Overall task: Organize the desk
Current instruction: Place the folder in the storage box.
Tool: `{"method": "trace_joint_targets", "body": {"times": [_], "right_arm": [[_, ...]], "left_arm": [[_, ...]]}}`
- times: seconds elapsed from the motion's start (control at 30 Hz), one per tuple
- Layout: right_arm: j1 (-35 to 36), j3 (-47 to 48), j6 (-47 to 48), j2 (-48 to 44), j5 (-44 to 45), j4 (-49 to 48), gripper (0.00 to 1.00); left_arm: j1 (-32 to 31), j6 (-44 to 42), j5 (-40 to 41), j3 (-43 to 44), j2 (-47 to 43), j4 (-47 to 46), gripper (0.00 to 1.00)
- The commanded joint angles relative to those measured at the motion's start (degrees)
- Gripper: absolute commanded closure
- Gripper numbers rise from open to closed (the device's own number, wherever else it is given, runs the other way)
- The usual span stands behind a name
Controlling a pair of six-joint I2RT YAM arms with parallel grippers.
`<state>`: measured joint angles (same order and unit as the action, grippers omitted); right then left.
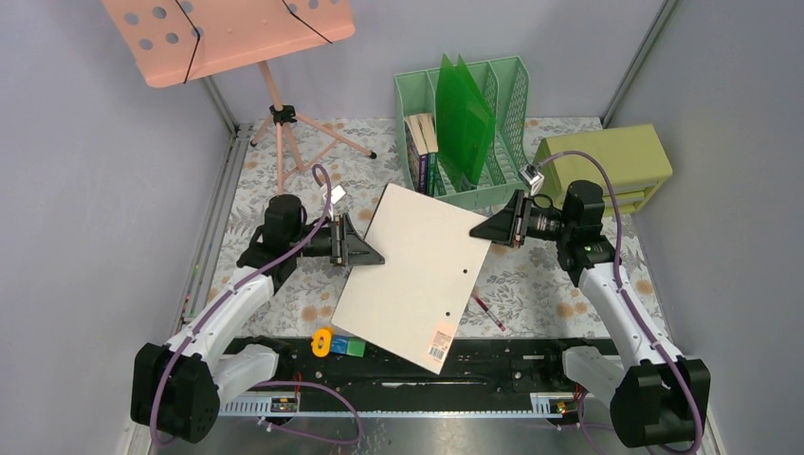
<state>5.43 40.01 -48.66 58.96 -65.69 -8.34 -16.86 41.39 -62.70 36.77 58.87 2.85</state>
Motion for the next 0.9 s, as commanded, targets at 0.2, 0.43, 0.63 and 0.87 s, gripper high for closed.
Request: {"method": "trace_joint_targets", "body": {"times": [0.2, 0.43, 0.63, 0.87], "right_arm": [[2.4, 2.6, -0.6, -4.5, -1.5, 0.3, 1.00], [2.3, 4.9, 4.5, -6.3, 1.2, 7.1, 1.00], [2.3, 9.6, 9.7, -7.6, 5.3, 15.4, 1.00], [2.3, 16.0, 16.5, -8.7, 11.2, 23.3, 1.00]], "left_arm": [[-0.4, -4.4, 11.3, 2.1, -4.7, 4.8, 0.01], [-0.4, -12.0, 24.1, 6.8, -6.1, 18.8, 0.01], [-0.3, -17.1, 35.8, 11.4, -8.0, 27.6, 0.01], [-0.4, -19.9, 47.3, 12.8, -12.1, 32.4, 0.01]]}}
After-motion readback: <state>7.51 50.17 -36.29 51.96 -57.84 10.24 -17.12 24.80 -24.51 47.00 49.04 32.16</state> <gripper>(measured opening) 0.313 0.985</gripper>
